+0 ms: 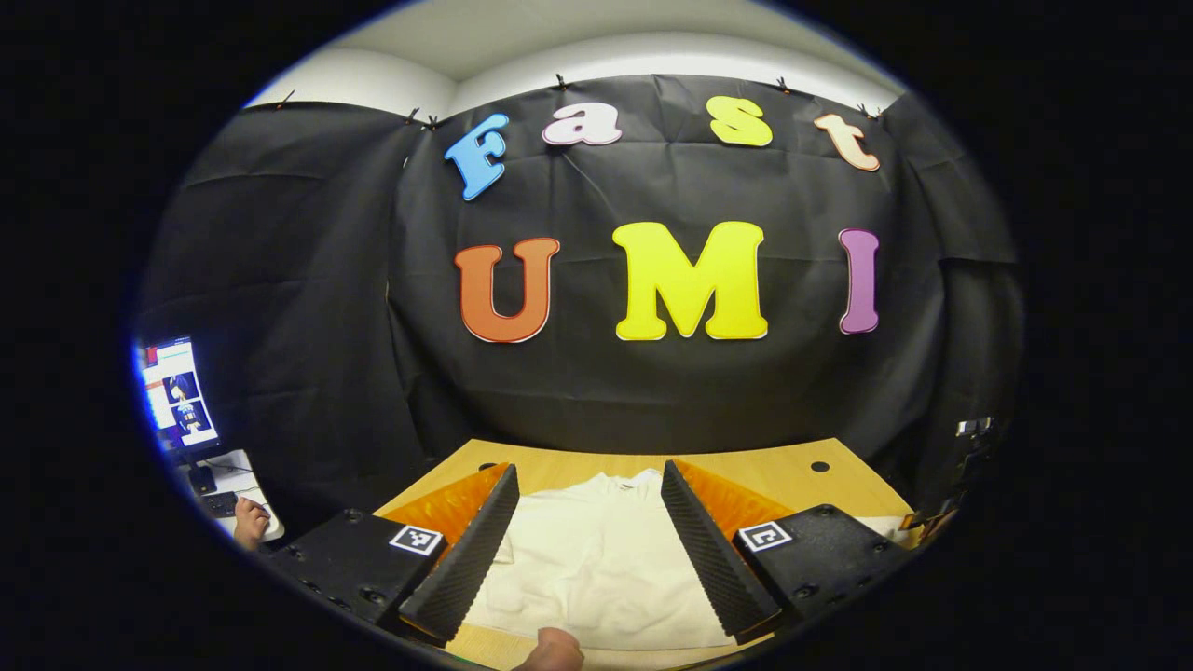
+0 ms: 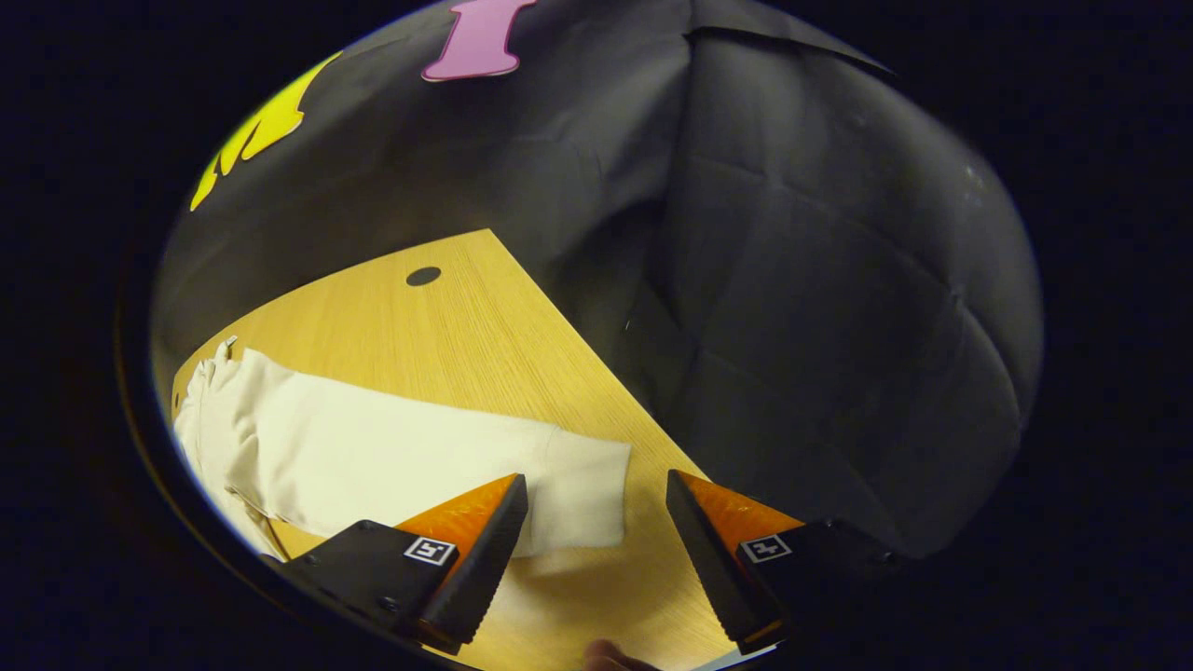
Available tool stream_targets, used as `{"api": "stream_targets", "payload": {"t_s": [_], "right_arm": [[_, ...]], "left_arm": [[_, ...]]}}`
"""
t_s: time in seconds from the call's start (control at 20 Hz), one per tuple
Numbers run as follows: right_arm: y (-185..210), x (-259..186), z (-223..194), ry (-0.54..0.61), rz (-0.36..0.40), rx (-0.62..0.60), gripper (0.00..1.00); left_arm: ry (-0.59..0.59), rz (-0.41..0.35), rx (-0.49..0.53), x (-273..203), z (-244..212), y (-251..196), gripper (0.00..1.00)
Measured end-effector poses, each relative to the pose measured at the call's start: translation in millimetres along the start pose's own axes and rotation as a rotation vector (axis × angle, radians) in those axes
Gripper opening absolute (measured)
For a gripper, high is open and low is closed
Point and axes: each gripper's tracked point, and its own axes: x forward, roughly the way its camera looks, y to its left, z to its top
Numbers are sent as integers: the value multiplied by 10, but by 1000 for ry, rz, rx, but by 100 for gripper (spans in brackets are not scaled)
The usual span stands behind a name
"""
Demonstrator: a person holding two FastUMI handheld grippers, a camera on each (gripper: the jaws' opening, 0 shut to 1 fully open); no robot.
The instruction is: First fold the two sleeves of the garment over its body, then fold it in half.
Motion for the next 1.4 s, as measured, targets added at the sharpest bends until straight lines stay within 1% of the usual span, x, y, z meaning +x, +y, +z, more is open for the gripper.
{"api": "stream_targets", "payload": {"t_s": [0.15,0.3,0.4,0.45,0.5,0.55,0.65,0.7,0.85,0.9,0.95,1.0,1.05,1.1,1.25,1.3,1.35,1.4], "right_arm": [[-7,72,-138,114,-2,-12,94],[-27,100,-154,203,-2,55,95],[-30,112,-164,262,10,81,94],[-6,122,-159,295,32,91,92],[72,143,-176,334,67,105,93],[82,119,-149,363,74,110,81],[58,155,-176,415,76,122,71],[24,128,-151,435,73,112,72],[68,176,-162,473,83,103,64],[81,170,-143,488,80,110,56],[150,170,-118,486,111,129,48],[163,159,-140,497,96,153,52],[166,130,-123,500,74,155,14],[193,109,-134,491,69,148,17],[214,-18,-30,441,72,88,17],[196,-45,-3,424,51,72,17],[207,-90,50,417,36,81,2],[280,-158,76,418,46,93,1]], "left_arm": [[5,23,17,-74,-30,-16,99],[-2,41,42,-119,-24,20,99],[24,56,51,-108,-103,60,99],[35,57,52,-99,-134,74,99],[41,60,54,-103,-155,93,99],[44,62,57,-100,-162,112,99],[64,58,48,-73,-238,147,99],[85,46,31,-70,-304,150,99],[116,53,19,-81,-388,256,99],[113,59,23,-86,-382,297,99],[113,61,27,-79,-370,337,99],[115,60,31,-62,-378,366,99],[117,61,39,-49,-384,395,99],[117,61,50,-59,-389,435,99],[123,52,54,-18,-399,522,99],[127,43,43,-1,-414,533,99],[129,37,32,13,-420,555,99],[127,30,24,15,-407,572,99]]}}
